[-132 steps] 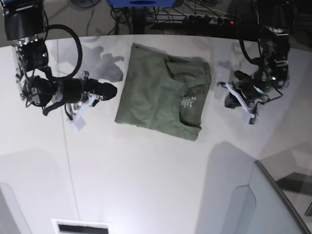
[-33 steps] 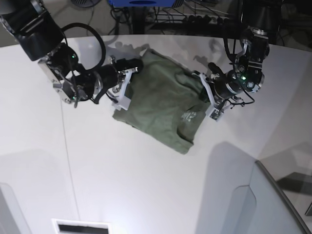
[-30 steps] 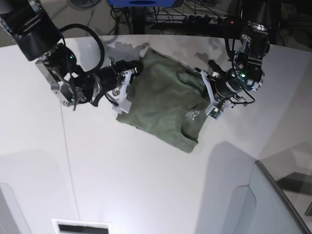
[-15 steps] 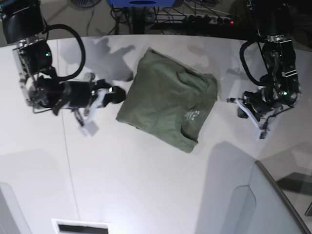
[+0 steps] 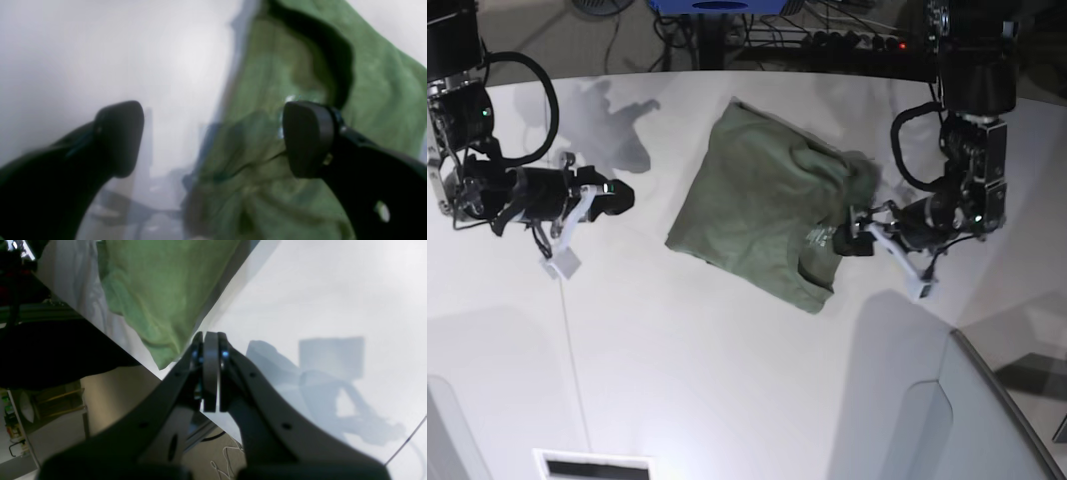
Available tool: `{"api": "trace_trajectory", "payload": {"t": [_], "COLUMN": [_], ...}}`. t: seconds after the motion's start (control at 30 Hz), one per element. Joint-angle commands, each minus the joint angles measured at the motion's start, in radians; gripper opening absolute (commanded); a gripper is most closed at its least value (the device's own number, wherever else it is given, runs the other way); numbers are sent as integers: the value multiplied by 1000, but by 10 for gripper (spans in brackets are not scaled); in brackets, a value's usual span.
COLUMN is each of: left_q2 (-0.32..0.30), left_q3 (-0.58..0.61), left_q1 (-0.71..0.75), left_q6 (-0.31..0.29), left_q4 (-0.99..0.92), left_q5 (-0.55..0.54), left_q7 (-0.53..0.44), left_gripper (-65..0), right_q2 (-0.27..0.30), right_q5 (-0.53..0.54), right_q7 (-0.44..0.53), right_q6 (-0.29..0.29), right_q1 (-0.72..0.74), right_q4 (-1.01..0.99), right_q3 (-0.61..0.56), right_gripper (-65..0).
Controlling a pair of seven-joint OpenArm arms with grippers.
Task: Layout the t-shirt on the table in an organized manner, then fold the t-shirt properly
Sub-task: 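Grasp the shirt's collar corner with the left gripper and pull it straight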
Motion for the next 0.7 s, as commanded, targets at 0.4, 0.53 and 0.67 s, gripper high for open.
{"api": "trace_trajectory", "payload": {"t": [0.4,0.53,0.67], "left_q2": [-2,8,8], "left_q3": [241,252,252], "left_q1": [-64,-62,-64], "left_q6": [-7,-8,-8], "left_q4": [-188,-196,-196], "left_q5": [-15,-14,-12], "left_q7": [-133,-140,-140], "left_gripper": [-74,-183,-512], "right_q2": [12,14,14], "right_q5": [23,23,23], "right_q7": [47,48,50], "right_q6": [9,9,9], "right_q1": [14,12,3], "right_q4": [13,11,11], "right_q3": [2,2,7], "right_gripper": [-650,-650,-650]}}
